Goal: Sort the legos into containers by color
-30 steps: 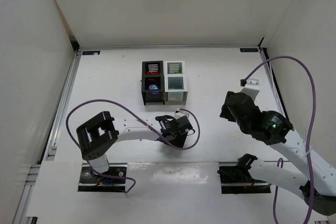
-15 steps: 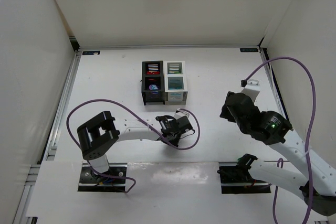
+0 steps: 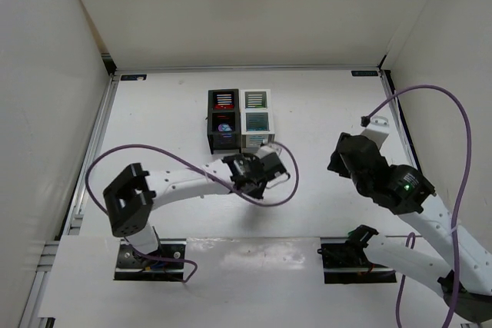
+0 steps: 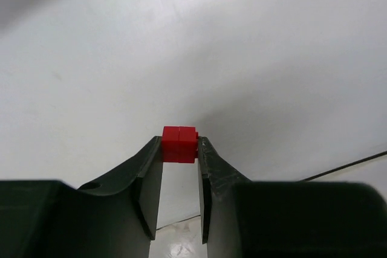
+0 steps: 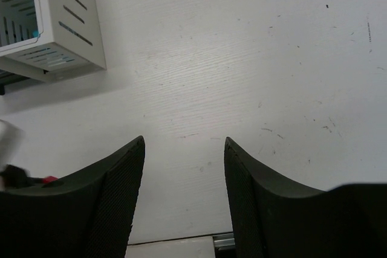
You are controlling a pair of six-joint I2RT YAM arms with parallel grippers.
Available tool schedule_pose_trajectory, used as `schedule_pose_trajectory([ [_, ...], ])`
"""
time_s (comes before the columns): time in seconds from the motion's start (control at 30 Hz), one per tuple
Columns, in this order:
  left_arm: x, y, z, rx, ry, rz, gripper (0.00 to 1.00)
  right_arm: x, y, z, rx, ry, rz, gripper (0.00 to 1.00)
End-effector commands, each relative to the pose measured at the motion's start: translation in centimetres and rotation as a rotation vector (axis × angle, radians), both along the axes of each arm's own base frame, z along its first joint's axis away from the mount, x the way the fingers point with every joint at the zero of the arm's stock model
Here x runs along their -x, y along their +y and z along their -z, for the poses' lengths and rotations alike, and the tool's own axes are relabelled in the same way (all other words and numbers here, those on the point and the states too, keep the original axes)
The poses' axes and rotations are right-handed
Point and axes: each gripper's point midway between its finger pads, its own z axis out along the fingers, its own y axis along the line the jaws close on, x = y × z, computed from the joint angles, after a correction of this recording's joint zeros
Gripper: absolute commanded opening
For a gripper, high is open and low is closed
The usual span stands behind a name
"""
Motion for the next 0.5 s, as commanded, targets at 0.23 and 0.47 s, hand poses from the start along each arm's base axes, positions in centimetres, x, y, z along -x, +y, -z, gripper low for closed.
schedule_pose_trajectory([
  [0.23,-17.9,5.1,-19.7,0.257,-0.408,-0.229,0.33,-3.6,-1.3,-1.1,-0.103,-0.029,-0.012,0.59],
  [0.47,-28.6,6.8,-18.8,0.221,-0.380,-0.297,0.33,-6.6,-4.4,-2.4,-0.171,-0.067,0.065,0.59],
])
